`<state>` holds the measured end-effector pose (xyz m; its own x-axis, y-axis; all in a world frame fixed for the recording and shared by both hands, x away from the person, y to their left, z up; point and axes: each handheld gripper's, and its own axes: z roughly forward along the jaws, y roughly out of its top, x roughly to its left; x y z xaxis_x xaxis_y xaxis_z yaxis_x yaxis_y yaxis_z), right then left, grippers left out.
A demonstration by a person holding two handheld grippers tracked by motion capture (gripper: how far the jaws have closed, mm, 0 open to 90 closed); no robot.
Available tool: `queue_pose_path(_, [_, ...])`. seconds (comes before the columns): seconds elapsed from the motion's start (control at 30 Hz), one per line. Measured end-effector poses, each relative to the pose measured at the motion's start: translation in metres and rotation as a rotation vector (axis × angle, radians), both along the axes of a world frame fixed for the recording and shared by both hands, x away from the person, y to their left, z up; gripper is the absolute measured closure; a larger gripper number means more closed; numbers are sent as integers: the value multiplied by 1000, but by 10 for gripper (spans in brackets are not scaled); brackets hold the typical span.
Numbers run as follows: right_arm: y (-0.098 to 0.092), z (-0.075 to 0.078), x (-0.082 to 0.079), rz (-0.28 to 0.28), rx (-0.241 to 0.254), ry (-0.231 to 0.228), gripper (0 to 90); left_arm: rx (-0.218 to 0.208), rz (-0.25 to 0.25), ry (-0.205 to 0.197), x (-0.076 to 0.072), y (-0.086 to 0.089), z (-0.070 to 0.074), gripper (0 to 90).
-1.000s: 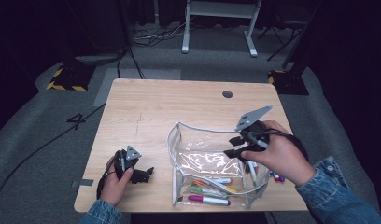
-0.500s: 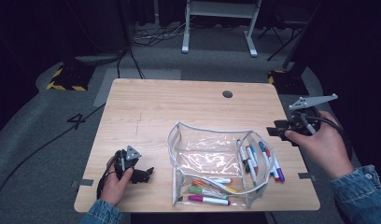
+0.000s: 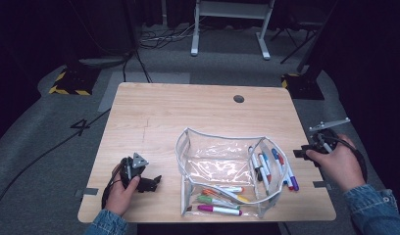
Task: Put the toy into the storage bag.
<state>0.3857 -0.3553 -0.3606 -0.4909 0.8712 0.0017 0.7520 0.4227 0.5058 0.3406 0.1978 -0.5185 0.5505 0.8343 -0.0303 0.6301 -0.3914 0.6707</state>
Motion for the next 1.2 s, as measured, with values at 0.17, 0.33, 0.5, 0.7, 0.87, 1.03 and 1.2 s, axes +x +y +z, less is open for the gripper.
queue_pose_path(0.17, [-9, -36, 0, -25, -12, 72, 577, 0, 2, -3, 0, 0, 0, 0])
queue_pose_path(0.33, [-14, -65, 2, -42, -20, 131, 578, 0, 2, -2, 0, 0, 0, 0])
queue_pose_path(0.5, [-15, -86, 7, -63, -24, 179, 579, -1, 0, 0, 0, 0, 0, 0])
queue_pose_path(0.7, [-19, -101, 15, -102, -49, 208, 655, 0, 2, -2, 0, 0, 0, 0])
queue_pose_path(0.87, [-24, -108, 19, -153, -76, 234, 765, 0, 2, -3, 0, 0, 0, 0])
queue_pose_path(1.03, [-28, -105, 20, -171, -60, 222, 768, 0, 2, -3, 0, 0, 0, 0])
queue_pose_path(1.2, [-29, -80, 16, -151, -24, 180, 768, 0, 2, -3, 0, 0, 0, 0])
